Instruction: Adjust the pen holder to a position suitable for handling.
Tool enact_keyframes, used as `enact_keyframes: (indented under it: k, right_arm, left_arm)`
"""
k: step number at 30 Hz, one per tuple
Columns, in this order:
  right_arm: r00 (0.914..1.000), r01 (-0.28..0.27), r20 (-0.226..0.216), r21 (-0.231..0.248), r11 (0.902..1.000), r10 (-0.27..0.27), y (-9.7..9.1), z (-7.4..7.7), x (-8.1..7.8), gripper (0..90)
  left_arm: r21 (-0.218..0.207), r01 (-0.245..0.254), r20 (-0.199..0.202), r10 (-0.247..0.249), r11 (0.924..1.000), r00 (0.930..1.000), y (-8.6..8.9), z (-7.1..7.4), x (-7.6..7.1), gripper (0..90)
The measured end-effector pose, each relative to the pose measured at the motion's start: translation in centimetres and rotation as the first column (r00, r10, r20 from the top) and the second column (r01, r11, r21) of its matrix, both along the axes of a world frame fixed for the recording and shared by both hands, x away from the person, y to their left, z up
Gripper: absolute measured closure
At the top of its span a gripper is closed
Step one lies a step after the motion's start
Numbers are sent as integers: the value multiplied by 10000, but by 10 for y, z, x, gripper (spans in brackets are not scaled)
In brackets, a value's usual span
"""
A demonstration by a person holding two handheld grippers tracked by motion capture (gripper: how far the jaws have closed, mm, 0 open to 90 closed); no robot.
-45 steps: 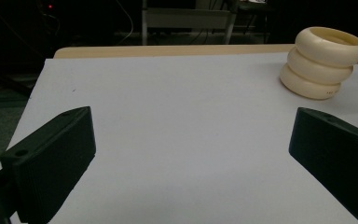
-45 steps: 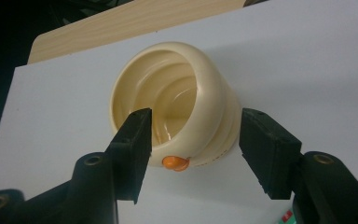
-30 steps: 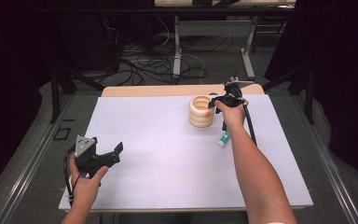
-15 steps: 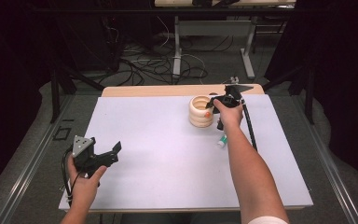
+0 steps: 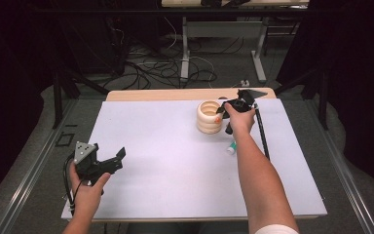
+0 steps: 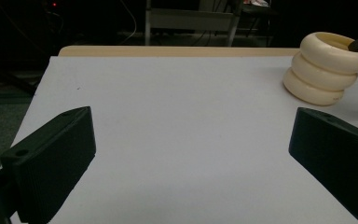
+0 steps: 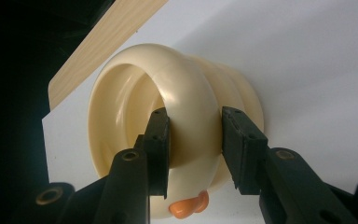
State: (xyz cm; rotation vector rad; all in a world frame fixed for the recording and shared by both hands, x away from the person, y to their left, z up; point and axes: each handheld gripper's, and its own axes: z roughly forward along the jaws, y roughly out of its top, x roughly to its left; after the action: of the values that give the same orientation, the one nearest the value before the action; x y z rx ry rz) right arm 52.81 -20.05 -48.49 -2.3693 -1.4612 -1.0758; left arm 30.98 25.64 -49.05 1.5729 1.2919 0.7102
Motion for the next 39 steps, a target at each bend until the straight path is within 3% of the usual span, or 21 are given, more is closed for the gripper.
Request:
enact_keyframes:
  k: [2, 3, 4, 5, 6, 10, 11, 13, 16, 19, 20, 22, 24, 29, 30, 32, 36, 39]
  right_arm:
    - [9998, -68, -204, -129, 9999, 65, -2, 2, 0, 642]
    - [9989, 471, -14, 33, 9989, -471, 2, 0, 1, 643]
    - [10000, -62, 24, 36, 10000, 62, -2, 0, -1, 643]
    - [10000, -62, 24, 36, 10000, 62, -2, 0, -1, 643]
    - [9996, 282, 40, 108, 9995, -282, -1, 1, 0, 643]
    - [10000, -75, 52, 337, 9994, 73, -5, 8, -3, 644]
    - [9998, 151, 96, 456, 9988, -156, -2, 9, -3, 644]
    - [9996, -152, 243, 274, 9995, 145, -4, 11, -5, 645]
    - [9993, -118, 352, 366, 9993, 105, -2, 13, -8, 645]
    - [9974, -551, 489, 447, 9975, 529, 2, 19, -14, 645]
    - [9957, -880, 343, 588, 9944, 861, 2, 21, -16, 645]
    - [9970, -695, 401, 696, 9951, 668, 7, 22, -18, 645]
    - [9869, -1555, 516, 529, 9864, 1528, 13, 24, -25, 646]
    - [9747, -2197, 487, 263, 9752, 2182, 28, 26, -34, 645]
    - [9668, -2531, 468, 417, 9665, 2512, 34, 26, -39, 646]
    - [9607, -2768, 366, 514, 9595, 2752, 39, 25, -42, 648]
    - [9411, -3378, 287, 317, 9407, 3370, 50, 22, -51, 649]
    - [9260, -3776, 209, 509, 9246, 3770, 55, 21, -56, 649]
  left_arm:
    - [10, -6, -26, 6, 10000, 10000, 0, 0, 0, 5]
    - [8, -10, -17, 10, 10000, 10000, 0, 0, 0, 5]
    - [11, -14, -14, 14, 10000, 10000, 0, 0, 0, 5]
    - [11, -32, -14, 32, 10000, 10000, 0, 0, 0, 5]
    - [11, -40, -9, 40, 10000, 10000, 0, 0, 0, 5]
    - [-6, -37, -23, 37, 10000, 10000, 0, 0, 0, 5]
    - [-22, -47, -49, 47, 10000, 10000, 1, 0, 0, 5]
    - [-21, -43, -117, 42, 10000, 9999, 1, 0, 0, 16]
    - [-24, -33, -152, 32, 10000, 9999, 2, 0, 0, 30]
    - [-74, -67, -138, 66, 9999, 9999, 2, 0, 0, 30]
    - [-74, -67, -138, 66, 9999, 9999, 2, 0, 0, 31]
    - [-68, -58, -169, 56, 10000, 9998, 3, 1, -1, 31]
    - [-34, -67, -195, 66, 10000, 9998, 4, 1, -1, 30]
    - [-64, -149, -169, 148, 9999, 9997, 5, 0, 0, 31]
    - [-59, -150, -174, 148, 9999, 9997, 6, 0, 0, 30]
    - [-33, -167, -177, 167, 9999, 9997, 6, 1, 0, 30]
    - [-25, -182, -161, 182, 9998, 9997, 5, 1, 0, 31]
    - [40, -151, -173, 151, 9999, 9997, 5, 1, 0, 31]
